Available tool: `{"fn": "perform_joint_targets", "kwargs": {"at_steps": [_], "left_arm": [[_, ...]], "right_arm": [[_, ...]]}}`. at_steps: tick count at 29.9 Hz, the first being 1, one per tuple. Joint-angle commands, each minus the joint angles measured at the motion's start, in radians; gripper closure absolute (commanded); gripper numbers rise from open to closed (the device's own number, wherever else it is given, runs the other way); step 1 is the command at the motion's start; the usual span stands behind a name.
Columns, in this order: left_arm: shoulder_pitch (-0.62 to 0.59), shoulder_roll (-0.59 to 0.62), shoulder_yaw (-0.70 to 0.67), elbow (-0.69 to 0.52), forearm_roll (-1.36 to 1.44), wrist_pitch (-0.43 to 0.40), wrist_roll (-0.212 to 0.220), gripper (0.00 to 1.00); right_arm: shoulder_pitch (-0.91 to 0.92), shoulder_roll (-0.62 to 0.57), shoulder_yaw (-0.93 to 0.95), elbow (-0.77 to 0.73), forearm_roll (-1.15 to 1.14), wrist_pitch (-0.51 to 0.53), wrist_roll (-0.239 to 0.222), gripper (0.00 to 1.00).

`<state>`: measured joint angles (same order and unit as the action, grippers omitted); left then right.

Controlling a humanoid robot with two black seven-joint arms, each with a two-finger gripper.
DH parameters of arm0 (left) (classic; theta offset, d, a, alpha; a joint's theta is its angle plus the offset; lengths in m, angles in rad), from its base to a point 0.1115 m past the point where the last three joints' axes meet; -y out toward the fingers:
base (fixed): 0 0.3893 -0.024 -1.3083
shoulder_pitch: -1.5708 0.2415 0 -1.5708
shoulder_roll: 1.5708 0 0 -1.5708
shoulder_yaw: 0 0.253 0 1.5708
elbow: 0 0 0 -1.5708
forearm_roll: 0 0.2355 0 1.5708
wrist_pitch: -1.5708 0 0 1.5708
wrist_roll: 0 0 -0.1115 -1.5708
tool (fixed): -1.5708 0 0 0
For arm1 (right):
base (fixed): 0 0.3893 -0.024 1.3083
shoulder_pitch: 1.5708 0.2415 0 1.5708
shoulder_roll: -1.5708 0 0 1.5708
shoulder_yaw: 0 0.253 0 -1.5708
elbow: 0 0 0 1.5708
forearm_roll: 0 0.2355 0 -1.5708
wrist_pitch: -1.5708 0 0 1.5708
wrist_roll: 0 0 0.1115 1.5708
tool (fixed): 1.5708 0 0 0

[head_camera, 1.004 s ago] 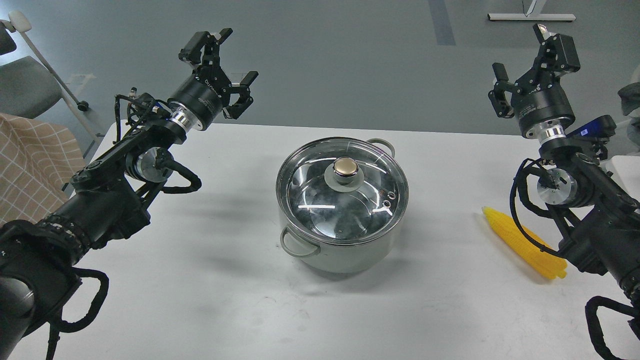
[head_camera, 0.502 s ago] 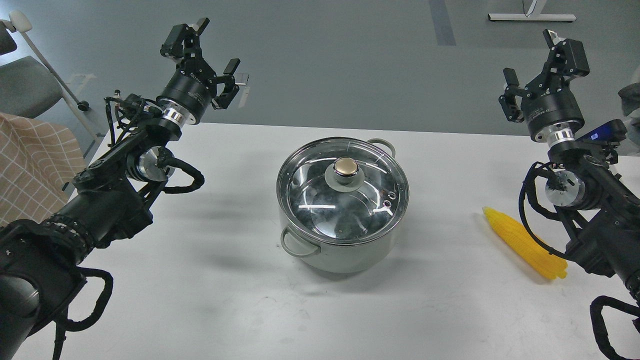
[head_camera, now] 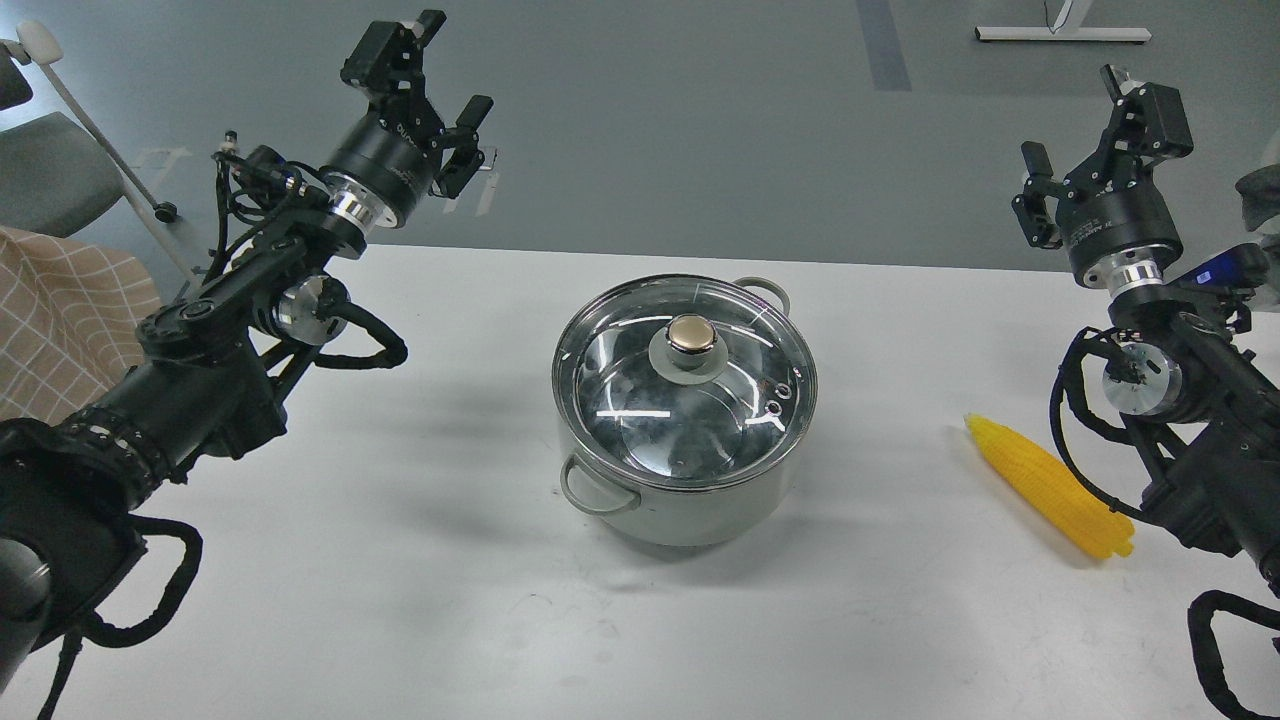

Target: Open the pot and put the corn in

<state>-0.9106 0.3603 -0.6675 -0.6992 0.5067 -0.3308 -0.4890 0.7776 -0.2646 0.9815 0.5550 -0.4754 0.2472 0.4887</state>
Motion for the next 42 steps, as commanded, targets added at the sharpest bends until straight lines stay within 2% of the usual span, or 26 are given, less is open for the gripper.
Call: {"fn": "perform_joint_targets", "kwargs": {"at_steps": [1, 4, 7, 12, 24, 31, 42], "left_arm": [[-0.025, 0.070, 0.000, -0.116, 0.133, 0.031, 0.000, 0.02], [-0.027, 0.130, 0.000, -0.248, 0.292, 0.074, 0.000, 0.02], [-0.027, 0.157, 0.000, -0.324, 0.429, 0.111, 0.000, 0.02], [-0.025, 0.227, 0.000, -0.526, 0.812, 0.197, 0.000, 0.02], [-0.008, 0.267, 0.012, -0.743, 1.447, 0.242, 0.000, 0.02], [0.010, 0.264, 0.121, -0.769, 1.619, 0.262, 0.000, 0.02], [0.145, 0.204, 0.134, -0.720, 1.675, 0.262, 0.000, 0.02]], "right_arm": [[-0.003, -0.005, 0.000, 0.003, 0.000, 0.000, 0.000, 0.00], [-0.006, -0.005, 0.000, 0.005, 0.000, -0.003, 0.000, 0.00], [-0.008, -0.005, 0.000, 0.008, 0.000, -0.005, 0.000, 0.00], [-0.008, -0.005, 0.000, 0.013, 0.000, -0.006, 0.000, 0.00], [-0.012, -0.005, -0.001, 0.028, 0.000, -0.012, 0.000, 0.00], [-0.032, -0.005, 0.000, 0.037, 0.000, -0.014, 0.000, 0.00], [-0.040, 0.002, 0.000, 0.036, 0.000, -0.016, 0.000, 0.00]]}}
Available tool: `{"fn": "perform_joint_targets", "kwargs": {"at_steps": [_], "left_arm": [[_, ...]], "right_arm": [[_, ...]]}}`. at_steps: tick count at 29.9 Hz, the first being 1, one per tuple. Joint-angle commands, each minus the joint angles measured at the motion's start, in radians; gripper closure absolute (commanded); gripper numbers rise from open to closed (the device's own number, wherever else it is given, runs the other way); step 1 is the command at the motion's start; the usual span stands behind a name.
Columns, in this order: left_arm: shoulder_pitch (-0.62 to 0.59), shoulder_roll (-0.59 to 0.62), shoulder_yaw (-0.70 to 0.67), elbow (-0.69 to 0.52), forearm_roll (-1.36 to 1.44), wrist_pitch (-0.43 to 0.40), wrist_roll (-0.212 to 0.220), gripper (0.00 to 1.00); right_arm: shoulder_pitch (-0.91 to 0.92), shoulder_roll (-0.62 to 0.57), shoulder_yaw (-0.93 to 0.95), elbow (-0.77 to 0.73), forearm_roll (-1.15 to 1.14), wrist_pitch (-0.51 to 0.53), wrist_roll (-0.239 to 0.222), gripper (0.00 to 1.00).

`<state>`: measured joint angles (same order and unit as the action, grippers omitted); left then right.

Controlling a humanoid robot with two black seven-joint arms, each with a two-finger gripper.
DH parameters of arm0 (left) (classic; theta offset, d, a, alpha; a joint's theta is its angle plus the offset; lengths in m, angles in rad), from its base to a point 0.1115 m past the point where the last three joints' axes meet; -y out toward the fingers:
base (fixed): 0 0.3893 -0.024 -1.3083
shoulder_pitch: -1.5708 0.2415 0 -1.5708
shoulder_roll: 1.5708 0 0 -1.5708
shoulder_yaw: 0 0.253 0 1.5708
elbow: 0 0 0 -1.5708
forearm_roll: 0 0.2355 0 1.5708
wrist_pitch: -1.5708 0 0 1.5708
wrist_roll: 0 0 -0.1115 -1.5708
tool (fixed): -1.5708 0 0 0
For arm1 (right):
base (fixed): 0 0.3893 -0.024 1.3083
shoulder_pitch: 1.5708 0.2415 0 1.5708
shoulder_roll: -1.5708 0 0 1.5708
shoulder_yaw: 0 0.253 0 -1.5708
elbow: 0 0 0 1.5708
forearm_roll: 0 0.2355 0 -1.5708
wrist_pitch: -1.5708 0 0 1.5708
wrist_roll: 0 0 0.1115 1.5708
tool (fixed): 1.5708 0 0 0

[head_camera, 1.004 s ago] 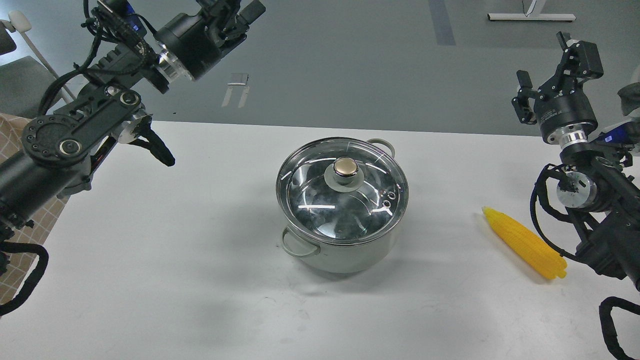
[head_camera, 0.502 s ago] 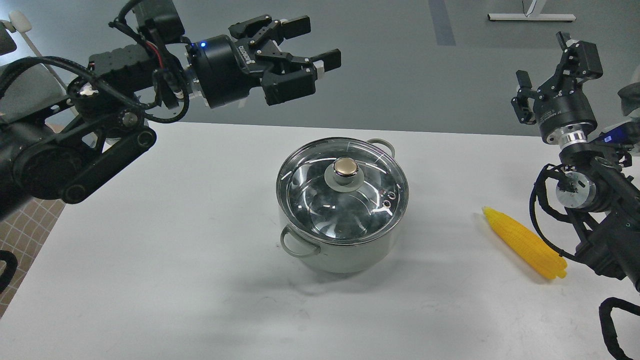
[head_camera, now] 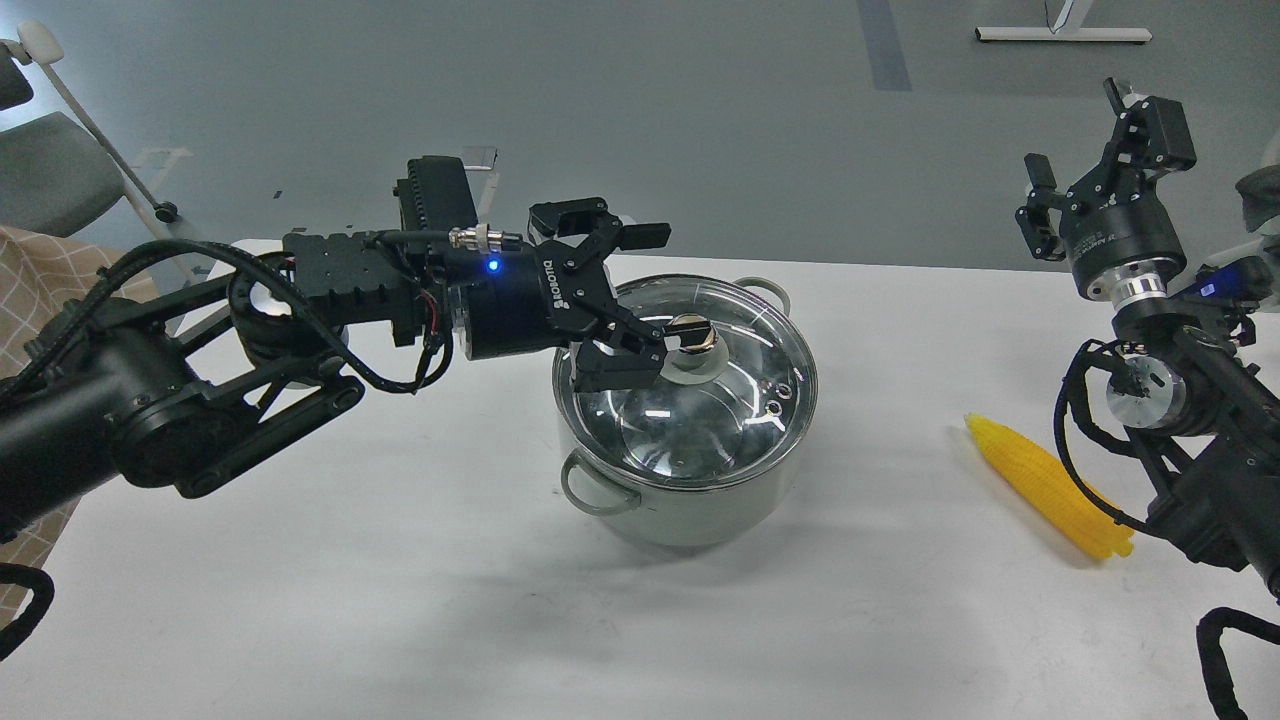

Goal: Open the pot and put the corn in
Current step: 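Swing the left gripper over the pot toward the lid's brass knob, then close the left gripper on the glass lid's brass knob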

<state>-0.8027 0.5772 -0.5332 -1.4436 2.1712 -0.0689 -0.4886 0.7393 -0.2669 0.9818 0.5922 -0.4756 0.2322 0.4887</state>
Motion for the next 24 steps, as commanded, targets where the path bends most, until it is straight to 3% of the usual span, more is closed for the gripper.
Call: {"fn": "perform_joint_targets", "kwargs": {"at_steps": [1, 10, 19, 24], "left_arm": [[0.046, -0.034, -0.001, 0.043, 0.011, 0.000, 0.000, 0.02], [0.054, -0.135, -0.002, 0.172, 0.011, 0.001, 0.000, 0.03], [0.056, -0.171, -0.002, 0.198, 0.011, 0.001, 0.000, 0.03], [0.056, -0.180, -0.004, 0.219, 0.011, 0.008, 0.000, 0.11]], "right_arm": [[-0.003, 0.008, 0.000, -0.002, 0.000, -0.001, 0.000, 0.00], [-0.011, 0.009, 0.000, 0.000, 0.000, -0.001, 0.000, 0.00], [-0.024, 0.011, 0.001, 0.000, 0.000, -0.001, 0.000, 0.00], [-0.031, 0.011, 0.001, 0.000, 0.000, -0.001, 0.000, 0.00]]}}
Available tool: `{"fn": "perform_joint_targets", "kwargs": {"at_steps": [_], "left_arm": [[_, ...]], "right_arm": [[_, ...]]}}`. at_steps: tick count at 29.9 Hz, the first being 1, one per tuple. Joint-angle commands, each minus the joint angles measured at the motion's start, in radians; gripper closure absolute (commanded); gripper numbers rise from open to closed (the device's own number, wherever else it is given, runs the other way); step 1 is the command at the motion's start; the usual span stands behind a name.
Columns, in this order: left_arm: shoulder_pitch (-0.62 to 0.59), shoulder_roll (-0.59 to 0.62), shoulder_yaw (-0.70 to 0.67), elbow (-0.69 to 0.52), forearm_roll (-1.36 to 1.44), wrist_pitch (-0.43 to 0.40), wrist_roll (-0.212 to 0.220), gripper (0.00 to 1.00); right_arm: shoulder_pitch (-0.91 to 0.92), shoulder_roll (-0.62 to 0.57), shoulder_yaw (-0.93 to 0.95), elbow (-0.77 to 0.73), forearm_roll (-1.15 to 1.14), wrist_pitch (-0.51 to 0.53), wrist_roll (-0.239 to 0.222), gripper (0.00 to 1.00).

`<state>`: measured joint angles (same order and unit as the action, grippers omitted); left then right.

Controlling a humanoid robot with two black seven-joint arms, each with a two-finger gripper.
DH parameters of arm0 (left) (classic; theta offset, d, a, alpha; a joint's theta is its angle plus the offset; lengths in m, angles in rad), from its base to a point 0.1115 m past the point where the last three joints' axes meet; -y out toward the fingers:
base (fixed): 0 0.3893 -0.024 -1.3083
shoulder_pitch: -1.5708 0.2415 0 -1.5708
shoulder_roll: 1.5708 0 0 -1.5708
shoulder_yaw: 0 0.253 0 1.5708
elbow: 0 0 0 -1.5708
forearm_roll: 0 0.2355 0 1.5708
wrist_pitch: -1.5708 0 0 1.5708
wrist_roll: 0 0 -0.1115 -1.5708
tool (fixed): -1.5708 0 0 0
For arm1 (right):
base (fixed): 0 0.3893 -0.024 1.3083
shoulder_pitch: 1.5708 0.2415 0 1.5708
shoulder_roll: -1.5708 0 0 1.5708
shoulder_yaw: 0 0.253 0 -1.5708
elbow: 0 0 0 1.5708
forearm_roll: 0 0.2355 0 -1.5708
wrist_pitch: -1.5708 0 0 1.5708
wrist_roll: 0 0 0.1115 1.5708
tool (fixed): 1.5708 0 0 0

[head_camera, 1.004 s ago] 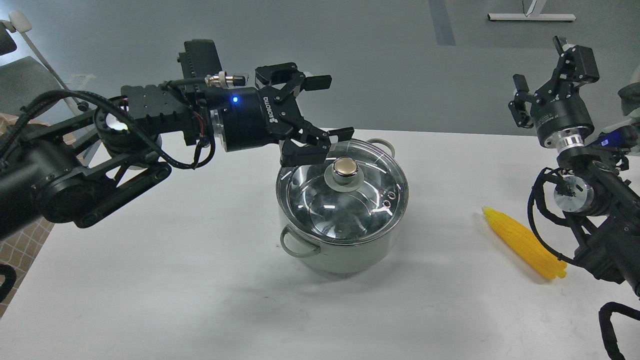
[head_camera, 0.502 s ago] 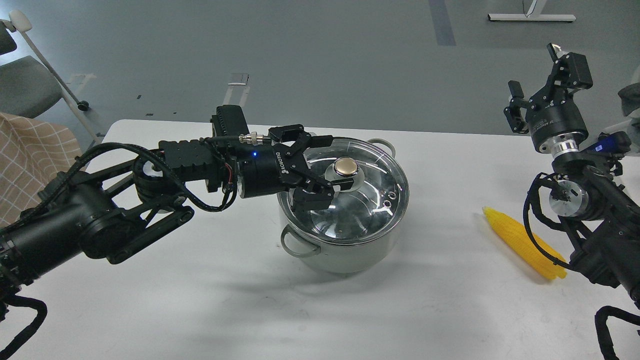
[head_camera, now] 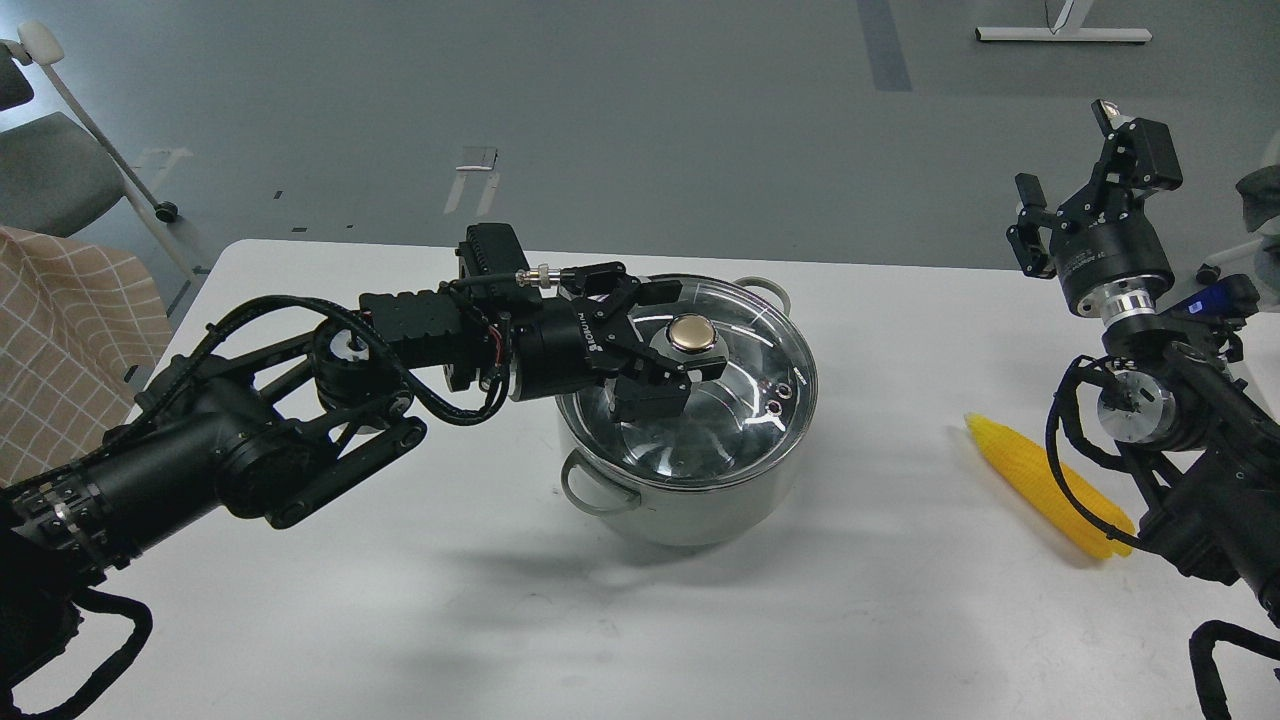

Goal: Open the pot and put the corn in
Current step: 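Close the left gripper on the glass lid's brass knob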

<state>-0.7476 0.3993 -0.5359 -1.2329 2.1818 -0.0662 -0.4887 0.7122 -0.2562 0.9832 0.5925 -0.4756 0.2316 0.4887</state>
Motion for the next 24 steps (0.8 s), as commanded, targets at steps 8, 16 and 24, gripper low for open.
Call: {"fn": "perform_joint_targets", "kwargs": {"at_steps": [8, 16, 24], "left_arm": [[0.001, -0.005, 0.002, 0.016, 0.000, 0.008, 0.000, 0.19], [0.002, -0.005, 0.002, 0.016, 0.000, 0.008, 0.000, 0.17], [0.011, -0.004, 0.004, 0.024, 0.000, 0.008, 0.000, 0.18]], "right_arm": [[-0.005, 0.000, 0.000, 0.000, 0.000, 0.000, 0.000, 0.00], [-0.005, -0.002, 0.000, 0.000, 0.000, 0.000, 0.000, 0.00], [-0.005, -0.003, 0.002, 0.000, 0.000, 0.000, 0.000, 0.00]]}}
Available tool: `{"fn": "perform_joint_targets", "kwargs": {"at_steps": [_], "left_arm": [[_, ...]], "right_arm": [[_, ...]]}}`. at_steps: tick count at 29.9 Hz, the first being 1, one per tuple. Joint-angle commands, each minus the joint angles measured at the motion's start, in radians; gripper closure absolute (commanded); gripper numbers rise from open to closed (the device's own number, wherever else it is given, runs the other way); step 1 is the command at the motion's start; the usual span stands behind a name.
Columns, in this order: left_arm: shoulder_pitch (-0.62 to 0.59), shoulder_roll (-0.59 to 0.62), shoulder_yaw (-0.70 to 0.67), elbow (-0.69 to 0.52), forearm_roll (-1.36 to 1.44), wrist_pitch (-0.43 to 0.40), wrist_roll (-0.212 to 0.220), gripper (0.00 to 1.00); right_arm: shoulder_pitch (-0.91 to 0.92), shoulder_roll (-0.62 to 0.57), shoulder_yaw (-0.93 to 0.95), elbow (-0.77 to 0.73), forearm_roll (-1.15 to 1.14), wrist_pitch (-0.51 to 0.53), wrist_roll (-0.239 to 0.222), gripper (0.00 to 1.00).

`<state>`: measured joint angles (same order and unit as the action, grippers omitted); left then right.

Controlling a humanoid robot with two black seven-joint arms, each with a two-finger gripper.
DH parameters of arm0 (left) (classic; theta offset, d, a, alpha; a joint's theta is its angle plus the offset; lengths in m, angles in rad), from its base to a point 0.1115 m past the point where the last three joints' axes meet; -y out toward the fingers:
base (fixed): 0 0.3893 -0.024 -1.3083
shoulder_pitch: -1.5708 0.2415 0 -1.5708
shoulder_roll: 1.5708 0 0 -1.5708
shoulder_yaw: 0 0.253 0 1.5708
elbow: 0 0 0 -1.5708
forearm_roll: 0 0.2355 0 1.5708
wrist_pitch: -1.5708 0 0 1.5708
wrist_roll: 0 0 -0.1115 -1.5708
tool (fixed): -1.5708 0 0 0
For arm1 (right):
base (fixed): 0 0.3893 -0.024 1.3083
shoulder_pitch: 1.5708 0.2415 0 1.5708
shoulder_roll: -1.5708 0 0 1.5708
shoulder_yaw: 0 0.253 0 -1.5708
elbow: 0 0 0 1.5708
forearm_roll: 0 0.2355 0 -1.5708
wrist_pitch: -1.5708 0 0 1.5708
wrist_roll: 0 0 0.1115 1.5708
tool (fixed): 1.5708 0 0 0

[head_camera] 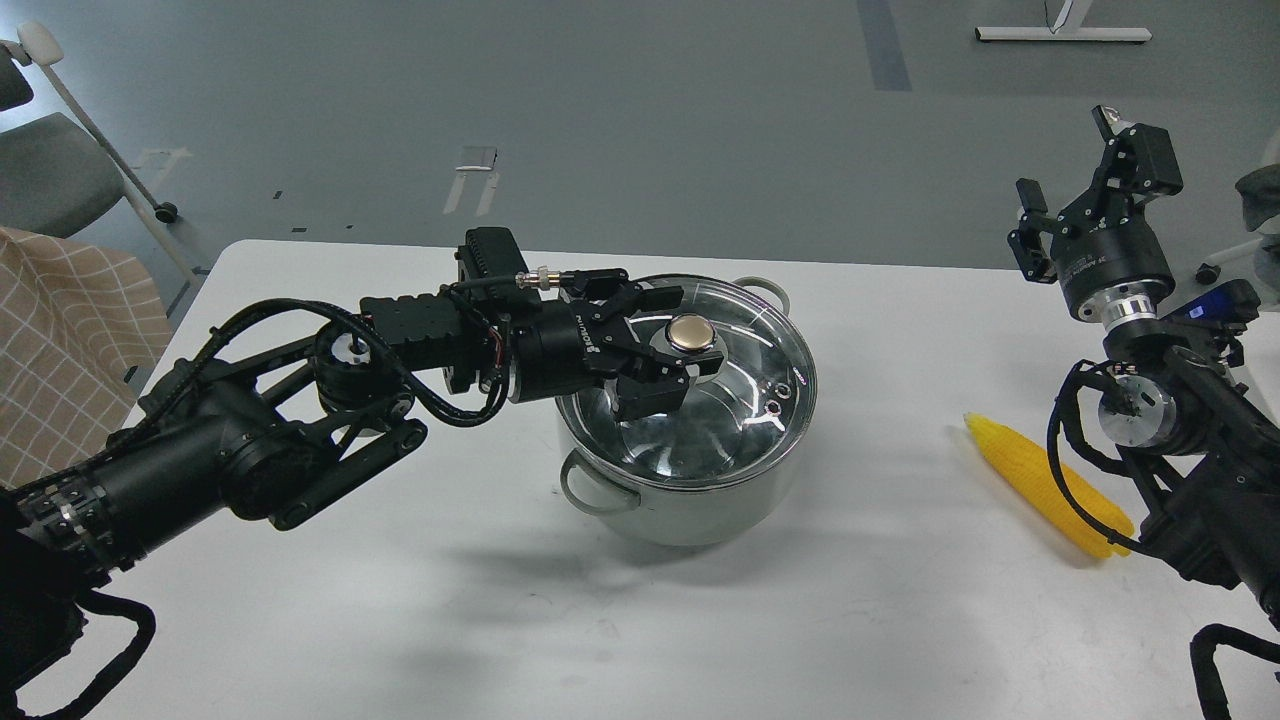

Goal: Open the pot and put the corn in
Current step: 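Close the left gripper on the glass lid's brass knob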

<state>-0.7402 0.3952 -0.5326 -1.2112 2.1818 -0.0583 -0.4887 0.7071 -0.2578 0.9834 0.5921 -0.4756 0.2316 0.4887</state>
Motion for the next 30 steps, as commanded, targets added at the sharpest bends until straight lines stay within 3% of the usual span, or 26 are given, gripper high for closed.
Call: {"fn": "perform_joint_targets", "kwargs": {"at_steps": [1, 13, 30], "left_arm": [[0.005, 0.001, 0.000, 0.002, 0.000, 0.000, 0.000, 0.19], [0.012, -0.001, -0.001, 0.002, 0.000, 0.000, 0.000, 0.43], [-0.001, 0.010, -0.004, -0.014, 0.000, 0.000, 0.000, 0.50]], "right_arm": [[0.000, -0.001, 0.001, 0.000, 0.000, 0.000, 0.000, 0.00], [-0.001, -0.004, 0.000, -0.002, 0.000, 0.000, 0.000, 0.00], [-0.005, -0.001, 0.001, 0.000, 0.000, -0.006, 0.000, 0.00]]}}
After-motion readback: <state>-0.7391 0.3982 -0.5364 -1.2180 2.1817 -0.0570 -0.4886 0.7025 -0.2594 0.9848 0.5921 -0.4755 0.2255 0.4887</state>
